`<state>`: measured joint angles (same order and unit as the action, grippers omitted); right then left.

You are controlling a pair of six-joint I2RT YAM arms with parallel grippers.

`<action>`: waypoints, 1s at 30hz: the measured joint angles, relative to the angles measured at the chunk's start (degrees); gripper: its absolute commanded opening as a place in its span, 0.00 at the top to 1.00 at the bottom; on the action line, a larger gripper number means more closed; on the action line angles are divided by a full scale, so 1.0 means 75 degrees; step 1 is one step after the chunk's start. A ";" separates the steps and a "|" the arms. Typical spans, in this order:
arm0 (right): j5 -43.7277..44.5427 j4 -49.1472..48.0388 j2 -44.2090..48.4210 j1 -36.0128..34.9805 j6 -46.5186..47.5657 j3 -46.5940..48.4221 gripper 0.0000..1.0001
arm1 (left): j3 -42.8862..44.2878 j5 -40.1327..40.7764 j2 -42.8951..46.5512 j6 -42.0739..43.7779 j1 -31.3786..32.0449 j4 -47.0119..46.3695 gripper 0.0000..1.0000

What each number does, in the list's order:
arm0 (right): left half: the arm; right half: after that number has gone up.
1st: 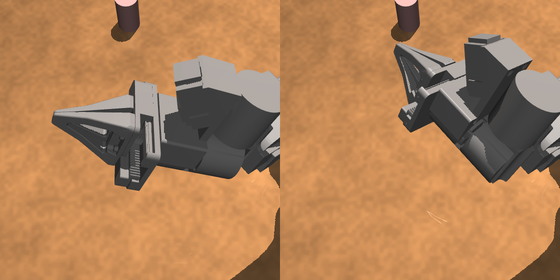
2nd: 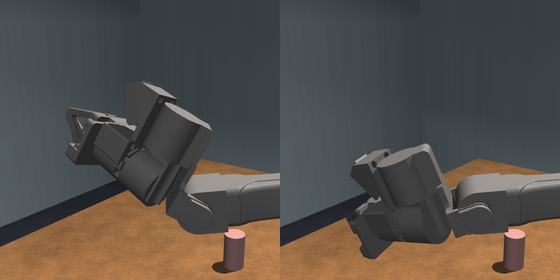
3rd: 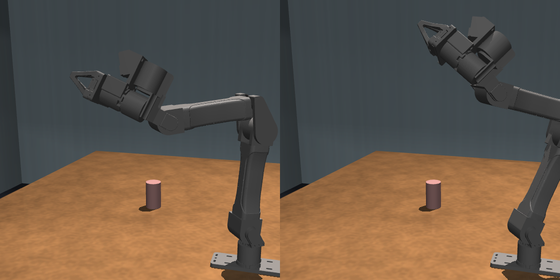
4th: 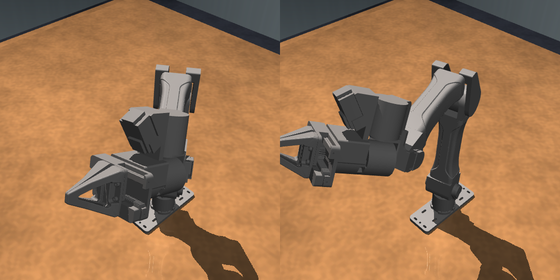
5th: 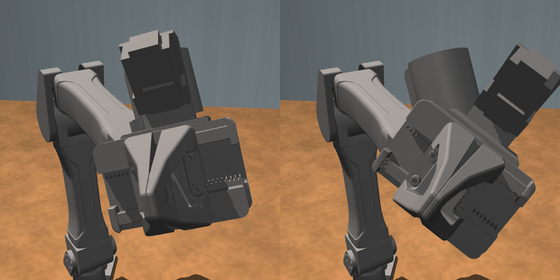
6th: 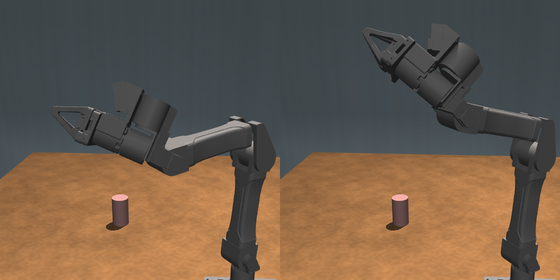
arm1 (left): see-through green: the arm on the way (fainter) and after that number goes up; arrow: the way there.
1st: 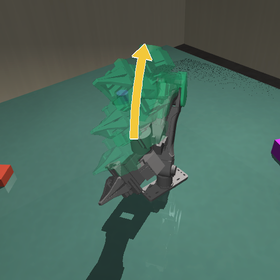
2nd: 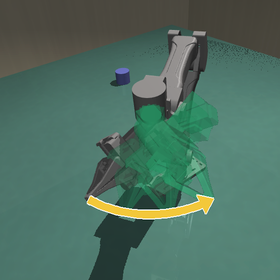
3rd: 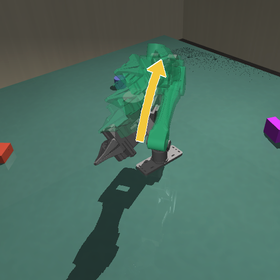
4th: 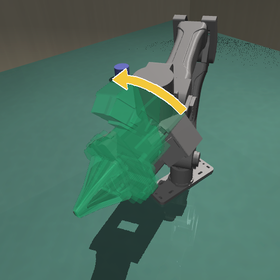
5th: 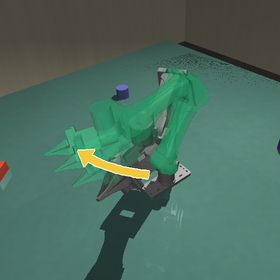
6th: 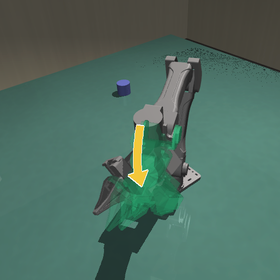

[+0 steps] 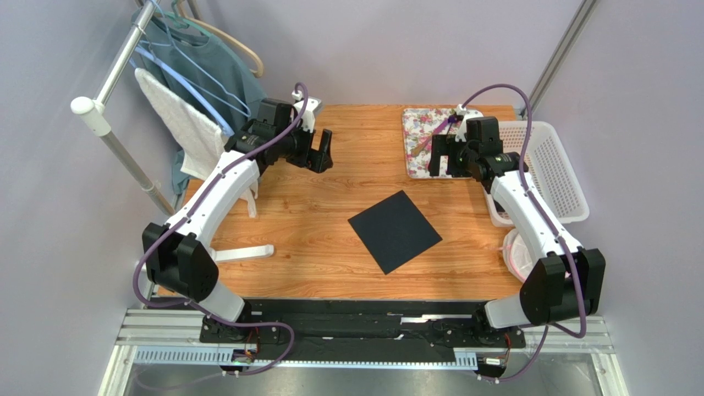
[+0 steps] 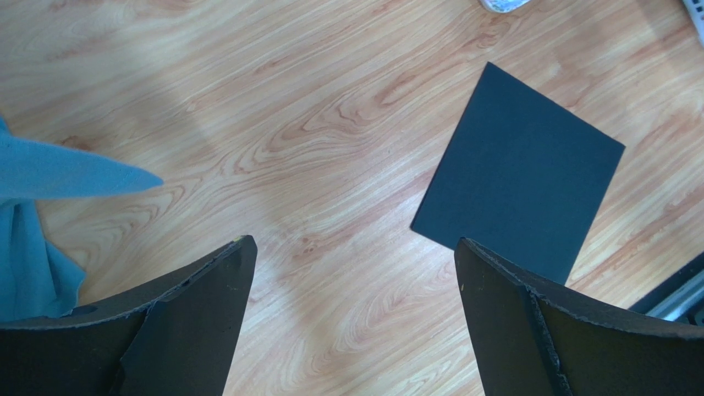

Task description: Place the utensils on the paper napkin and roll it up

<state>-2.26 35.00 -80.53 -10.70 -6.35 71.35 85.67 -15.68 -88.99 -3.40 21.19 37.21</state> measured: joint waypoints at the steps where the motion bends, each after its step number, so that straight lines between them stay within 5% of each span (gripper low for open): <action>1: 0.0035 -0.0023 -0.0102 0.0000 -0.0076 0.0044 0.06 | -0.0114 0.0070 0.0047 -0.0029 0.0000 -0.0061 0.01; 12: 0.1017 -0.0335 -0.2305 -0.0134 -0.1014 0.2055 0.11 | -0.0373 0.0976 0.0353 -0.0318 0.0000 -0.0781 0.01; 22: 0.2022 -0.0577 -0.4730 -0.0335 -0.1565 0.4194 0.36 | -0.0487 0.1169 0.0350 -0.0493 0.0000 -0.0933 0.01; 30: 0.2757 -0.0606 -0.6257 -0.0358 -0.1903 0.5380 0.38 | -0.0487 0.1279 0.0350 -0.0659 0.0003 -0.0944 0.01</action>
<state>18.41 30.46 -127.46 -13.39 -20.62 111.70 82.02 -6.09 -86.37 -8.34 21.21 30.13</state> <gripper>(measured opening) 0.626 0.990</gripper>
